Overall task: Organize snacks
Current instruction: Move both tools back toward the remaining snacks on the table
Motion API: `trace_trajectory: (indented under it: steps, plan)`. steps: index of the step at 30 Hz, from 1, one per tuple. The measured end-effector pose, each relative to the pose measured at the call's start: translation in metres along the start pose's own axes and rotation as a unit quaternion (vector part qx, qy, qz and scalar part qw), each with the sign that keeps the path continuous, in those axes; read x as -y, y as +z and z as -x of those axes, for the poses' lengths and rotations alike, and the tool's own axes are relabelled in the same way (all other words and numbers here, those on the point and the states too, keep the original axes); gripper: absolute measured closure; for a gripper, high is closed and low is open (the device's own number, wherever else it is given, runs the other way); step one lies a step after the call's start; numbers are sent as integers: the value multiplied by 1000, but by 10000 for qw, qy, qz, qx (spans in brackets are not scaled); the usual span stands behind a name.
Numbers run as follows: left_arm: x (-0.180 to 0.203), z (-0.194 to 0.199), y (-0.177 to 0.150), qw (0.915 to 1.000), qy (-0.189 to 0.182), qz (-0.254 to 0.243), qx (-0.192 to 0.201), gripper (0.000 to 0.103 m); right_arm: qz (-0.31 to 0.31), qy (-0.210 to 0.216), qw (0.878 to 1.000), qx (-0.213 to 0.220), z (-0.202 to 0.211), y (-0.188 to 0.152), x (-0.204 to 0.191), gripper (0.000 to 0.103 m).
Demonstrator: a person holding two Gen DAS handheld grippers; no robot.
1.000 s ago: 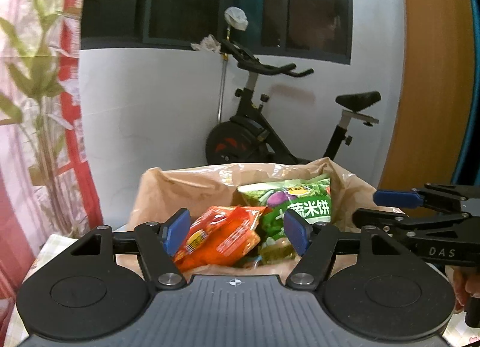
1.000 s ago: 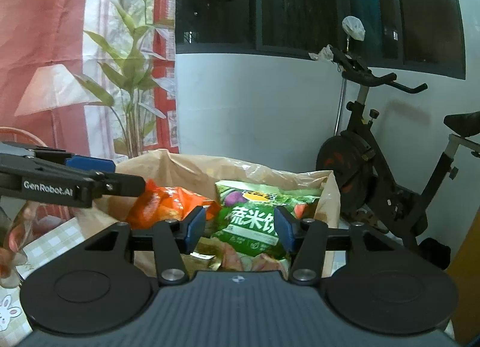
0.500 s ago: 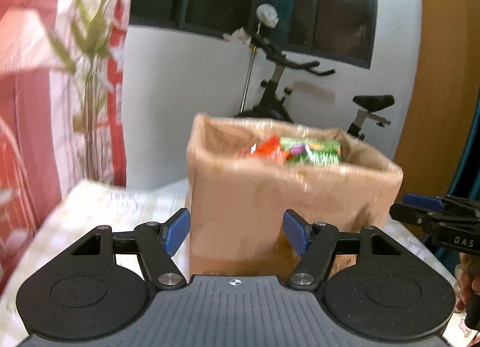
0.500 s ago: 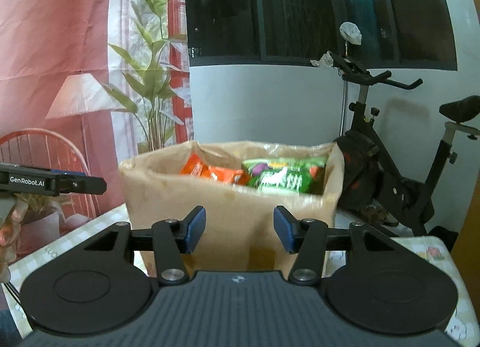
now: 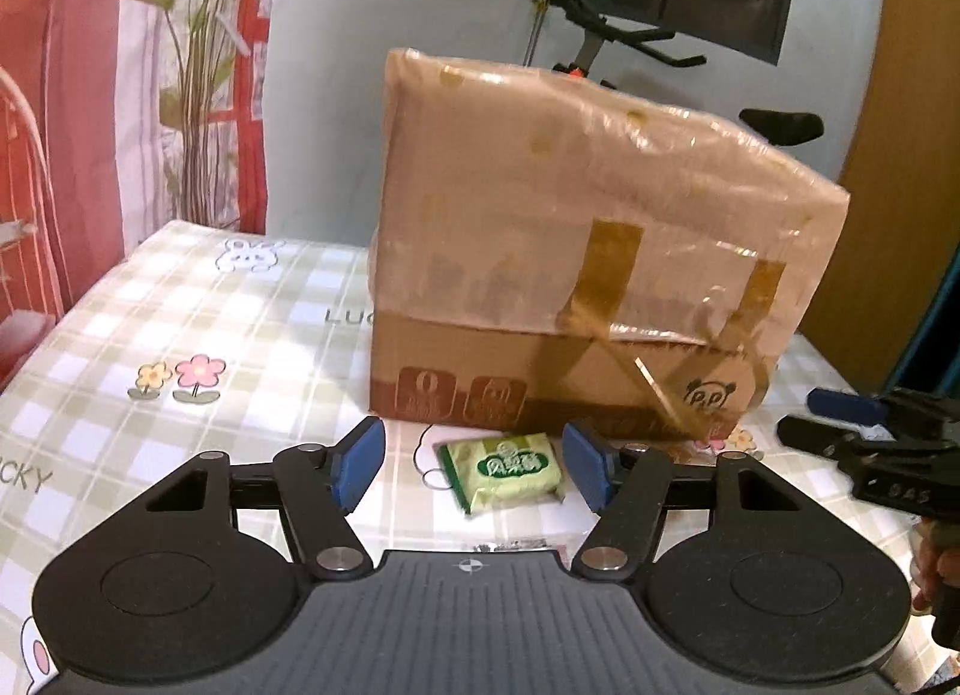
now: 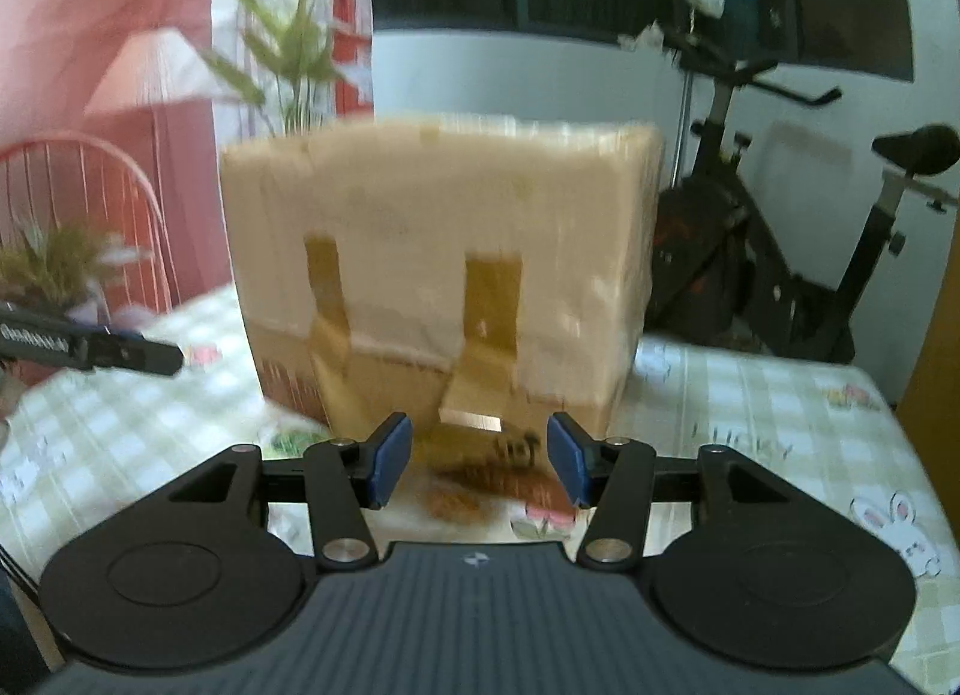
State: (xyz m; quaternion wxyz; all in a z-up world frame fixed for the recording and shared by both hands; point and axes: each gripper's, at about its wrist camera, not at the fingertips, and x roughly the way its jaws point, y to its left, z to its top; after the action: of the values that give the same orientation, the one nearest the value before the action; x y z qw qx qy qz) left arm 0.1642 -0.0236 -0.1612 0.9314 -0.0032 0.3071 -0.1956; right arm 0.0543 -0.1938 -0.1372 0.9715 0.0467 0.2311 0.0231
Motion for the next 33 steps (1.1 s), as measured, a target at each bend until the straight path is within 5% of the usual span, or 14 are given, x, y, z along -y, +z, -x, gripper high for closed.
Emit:
trace_trajectory:
  steps: [7,18,33]
  plan:
    - [-8,-6,-7,9997,196,125,-116,36,518,166,9958,-743,-52,-16,6,49]
    - [-16,-15,-18,9987,295,235,-333,36,1064,724,9846,-1184,-103,-14,-9,49]
    - [-15,-19,-30,9981,221,261,-513,37,248,1029,9767,-1866,-96,-12,-3,47]
